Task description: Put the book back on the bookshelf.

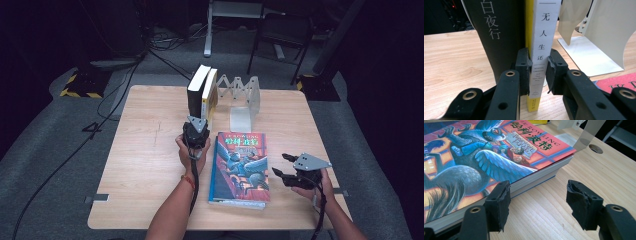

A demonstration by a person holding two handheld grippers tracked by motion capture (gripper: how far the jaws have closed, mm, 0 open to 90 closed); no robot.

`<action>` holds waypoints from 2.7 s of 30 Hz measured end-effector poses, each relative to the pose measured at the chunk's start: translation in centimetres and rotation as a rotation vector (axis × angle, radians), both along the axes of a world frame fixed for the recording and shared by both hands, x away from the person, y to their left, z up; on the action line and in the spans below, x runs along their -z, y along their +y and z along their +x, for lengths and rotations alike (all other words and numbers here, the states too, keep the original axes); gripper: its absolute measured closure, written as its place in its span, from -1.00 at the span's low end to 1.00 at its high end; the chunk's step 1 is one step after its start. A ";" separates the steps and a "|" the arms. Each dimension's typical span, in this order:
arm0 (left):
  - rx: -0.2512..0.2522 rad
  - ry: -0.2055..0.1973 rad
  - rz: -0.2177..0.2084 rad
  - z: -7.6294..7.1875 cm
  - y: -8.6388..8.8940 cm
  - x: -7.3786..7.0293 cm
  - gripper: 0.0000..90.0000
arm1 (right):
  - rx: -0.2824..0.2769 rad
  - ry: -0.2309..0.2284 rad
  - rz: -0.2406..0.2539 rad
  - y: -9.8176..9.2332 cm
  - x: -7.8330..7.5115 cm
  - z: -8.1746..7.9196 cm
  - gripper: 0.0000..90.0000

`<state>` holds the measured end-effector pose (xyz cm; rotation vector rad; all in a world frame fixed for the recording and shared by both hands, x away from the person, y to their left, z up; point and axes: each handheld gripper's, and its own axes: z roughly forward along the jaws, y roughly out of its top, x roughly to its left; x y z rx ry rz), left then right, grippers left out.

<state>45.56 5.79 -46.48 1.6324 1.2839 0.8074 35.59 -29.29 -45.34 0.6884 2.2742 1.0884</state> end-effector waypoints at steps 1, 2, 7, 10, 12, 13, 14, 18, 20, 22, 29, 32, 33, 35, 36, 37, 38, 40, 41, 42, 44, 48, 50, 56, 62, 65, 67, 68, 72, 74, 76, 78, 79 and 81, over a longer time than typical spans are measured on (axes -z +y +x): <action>0.005 0.003 -0.001 0.0 0.0 0.0 0.64 | 0.001 -0.001 0.000 0.0 0.0 0.0 -0.18; 0.005 0.003 -0.001 0.0 0.0 0.0 0.63 | 0.002 -0.003 0.000 0.0 0.0 0.0 -0.18; 0.062 -0.004 -0.043 -0.9 0.9 -0.5 0.61 | 0.008 -0.002 0.000 -0.1 0.0 0.1 -0.18; 0.107 -0.020 -0.028 -1.8 1.6 -1.1 0.66 | 0.010 -0.003 0.003 -0.2 -0.1 -0.1 -0.18; 0.134 -0.029 -0.028 -2.4 1.8 -1.5 0.67 | 0.011 -0.009 0.004 -0.3 -0.1 -0.1 -0.18; 0.134 -0.029 -0.028 -2.4 1.8 -1.5 0.70 | 0.013 -0.009 0.005 -0.4 -0.1 -0.1 -0.18; 0.150 -0.033 -0.004 -2.7 2.0 -1.8 0.72 | 0.014 -0.007 0.003 -0.4 -0.1 -0.1 -0.18; 0.169 -0.029 0.013 -2.5 2.2 -1.7 0.76 | 0.023 -0.005 -0.002 -0.5 -0.1 -0.1 -0.18; 0.194 -0.032 0.004 -2.2 2.4 -1.5 0.80 | 0.026 -0.004 0.000 -0.7 -0.1 -0.2 -0.18; 0.189 -0.024 0.008 -1.8 2.5 -1.2 0.84 | 0.029 -0.005 -0.004 -0.8 0.1 -0.3 -0.18; 0.195 -0.037 0.016 -1.2 2.7 -0.8 0.96 | 0.050 0.001 0.015 -1.9 0.1 -0.3 -0.17; 0.181 -0.035 0.042 -1.0 2.6 -1.0 0.97 | 0.050 0.000 0.020 -1.9 0.1 -0.2 -0.17; 0.176 -0.036 0.050 -0.8 2.6 -1.0 0.97 | 0.049 0.003 0.020 -1.8 0.2 -0.2 -0.17; 0.168 -0.033 0.063 -0.6 2.5 -1.1 0.97 | 0.045 0.007 0.009 -1.6 0.2 -0.3 -0.18; 0.164 -0.031 0.058 -0.4 2.4 -1.1 0.97 | 0.043 0.005 0.008 -1.5 0.3 -0.3 -0.17; 0.156 -0.028 0.065 -0.2 2.2 -1.2 0.97 | 0.041 0.006 0.007 -1.5 0.3 -0.3 -0.17; 0.149 -0.027 0.063 -0.2 2.0 -1.2 0.97 | 0.041 0.007 0.007 -1.4 0.3 -0.3 -0.18; 0.147 -0.025 0.061 0.0 1.9 -1.2 0.97 | 0.043 0.009 0.009 -1.5 0.3 -0.2 -0.17; 0.148 -0.024 0.060 0.0 1.7 -1.2 0.97 | 0.044 0.009 0.008 -1.5 0.3 -0.2 -0.18; 0.143 -0.023 0.075 0.2 1.3 -1.2 0.97 | 0.044 0.010 0.009 -1.5 0.3 -0.2 -0.18; 0.142 -0.018 0.075 0.4 1.1 -1.3 0.97 | 0.044 0.009 0.010 -1.6 0.3 -0.2 -0.17; 0.125 0.003 0.051 1.1 0.8 -1.5 0.96 | 0.045 0.010 0.013 -1.6 0.3 -0.2 -0.18; 0.119 0.002 0.061 1.2 0.6 -1.5 0.96 | 0.045 0.015 0.012 -1.6 0.4 -0.2 -0.18; 0.116 0.005 0.047 1.7 0.4 -1.5 0.97 | 0.049 0.020 0.010 -1.6 0.4 -0.1 -0.18; 0.116 0.015 0.035 2.2 0.6 -1.6 0.97 | 0.051 0.018 0.012 -1.7 0.5 -0.1 -0.18; 0.115 0.018 0.049 2.3 0.6 -1.7 0.97 | 0.047 0.014 0.011 -1.7 0.4 -0.1 -0.17; 0.115 0.017 0.069 2.1 0.6 -1.9 0.93 | 0.047 0.019 0.013 -1.7 0.5 0.0 -0.15; 0.115 0.017 0.069 2.1 0.6 -1.9 0.89 | 0.047 0.019 0.013 -1.7 0.5 0.0 -0.15; 0.135 0.027 0.054 2.0 1.6 -1.6 0.88 | 0.047 0.020 0.014 -1.7 0.5 0.0 -0.16; 0.152 0.037 0.068 2.0 2.0 -1.5 0.88 | 0.048 0.022 0.016 -1.7 0.5 0.1 -0.17; 0.155 0.040 0.078 1.9 2.2 -1.5 0.88 | 0.050 0.023 0.016 -1.8 0.5 0.1 -0.17; 0.177 0.045 0.061 1.8 2.6 -1.6 0.85 | 0.051 0.029 0.013 -1.7 0.6 0.1 -0.17; 0.182 0.049 0.057 1.8 2.8 -1.7 0.84 | 0.047 0.029 0.012 -1.7 0.5 0.1 -0.17; 0.206 0.031 0.060 1.5 3.0 -1.9 0.83 | 0.042 0.024 0.011 -1.6 0.5 0.0 -0.17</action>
